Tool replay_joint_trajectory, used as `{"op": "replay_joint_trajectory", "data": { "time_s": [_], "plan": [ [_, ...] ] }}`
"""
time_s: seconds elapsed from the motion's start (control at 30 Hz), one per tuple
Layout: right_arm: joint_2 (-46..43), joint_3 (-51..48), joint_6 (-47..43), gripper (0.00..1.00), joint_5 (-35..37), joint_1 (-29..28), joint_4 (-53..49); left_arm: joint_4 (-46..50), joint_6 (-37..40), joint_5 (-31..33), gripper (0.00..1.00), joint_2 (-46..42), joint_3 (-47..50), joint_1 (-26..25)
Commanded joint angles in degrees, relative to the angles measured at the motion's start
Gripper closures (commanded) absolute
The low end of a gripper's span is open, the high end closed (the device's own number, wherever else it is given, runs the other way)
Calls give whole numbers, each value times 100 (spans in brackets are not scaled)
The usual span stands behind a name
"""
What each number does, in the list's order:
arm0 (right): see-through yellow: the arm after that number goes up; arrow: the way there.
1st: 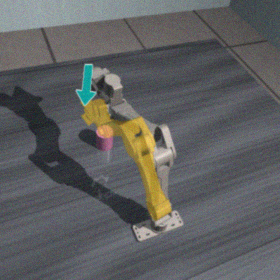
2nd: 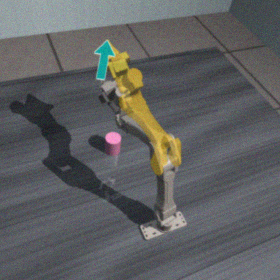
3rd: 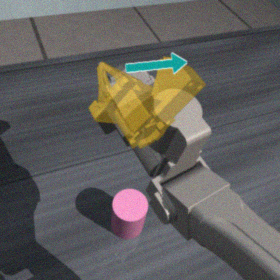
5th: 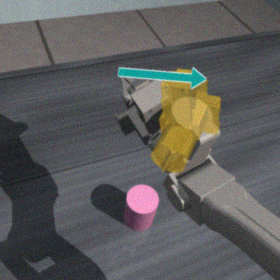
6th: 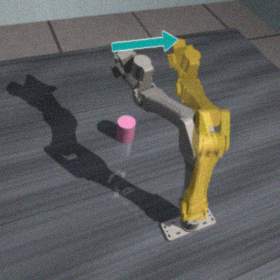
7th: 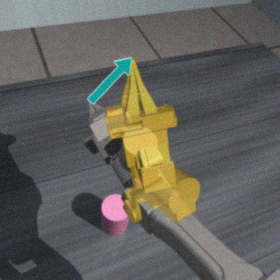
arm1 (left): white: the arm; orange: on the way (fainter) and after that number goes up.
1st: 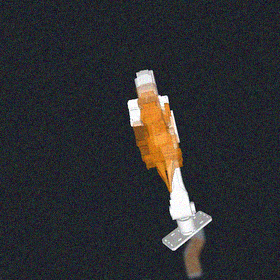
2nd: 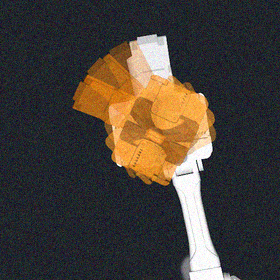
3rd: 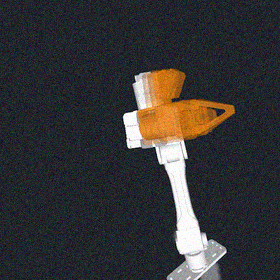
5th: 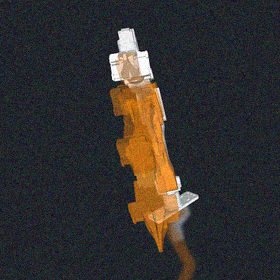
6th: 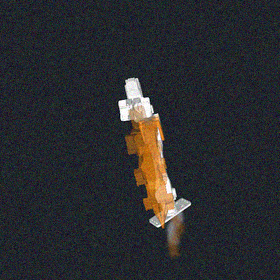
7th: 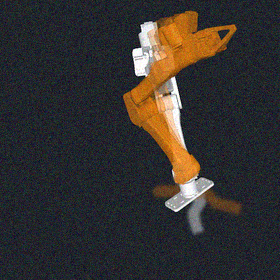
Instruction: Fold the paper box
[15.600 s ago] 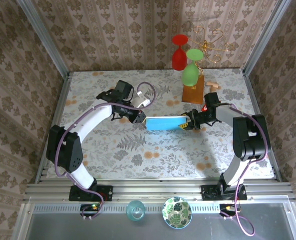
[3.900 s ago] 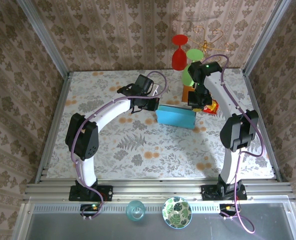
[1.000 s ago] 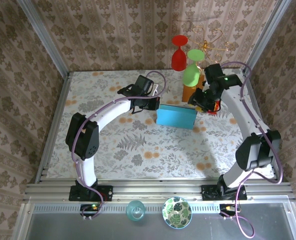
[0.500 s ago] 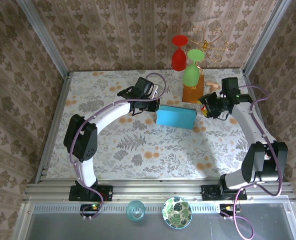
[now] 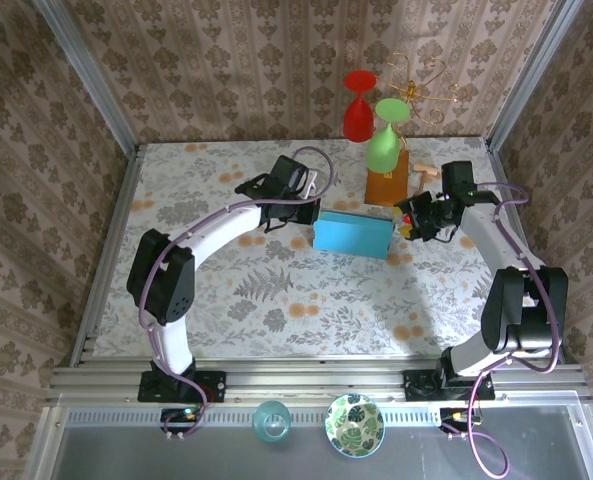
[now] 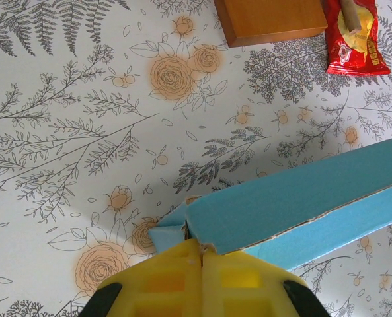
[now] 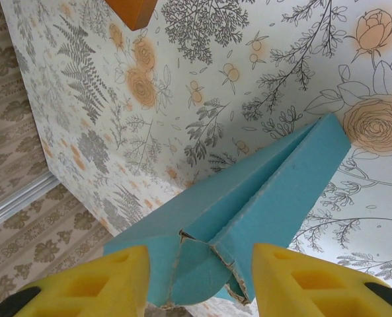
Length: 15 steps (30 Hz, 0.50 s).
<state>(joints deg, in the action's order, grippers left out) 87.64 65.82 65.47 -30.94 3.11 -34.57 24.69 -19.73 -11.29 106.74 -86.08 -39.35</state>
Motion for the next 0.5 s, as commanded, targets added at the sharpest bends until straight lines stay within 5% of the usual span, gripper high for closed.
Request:
{"op": "replay_joint_trajectory", "data": {
  "time_s": [0.0, 0.47],
  "plan": [
    [1, -84, -190, 56, -219, 1, -144, 735, -14, 63, 100, 128, 291, -79],
    [-74, -244, -575, 72, -2, -65, -350, 670, -137, 30, 99, 93, 339, -81]
  ]
}}
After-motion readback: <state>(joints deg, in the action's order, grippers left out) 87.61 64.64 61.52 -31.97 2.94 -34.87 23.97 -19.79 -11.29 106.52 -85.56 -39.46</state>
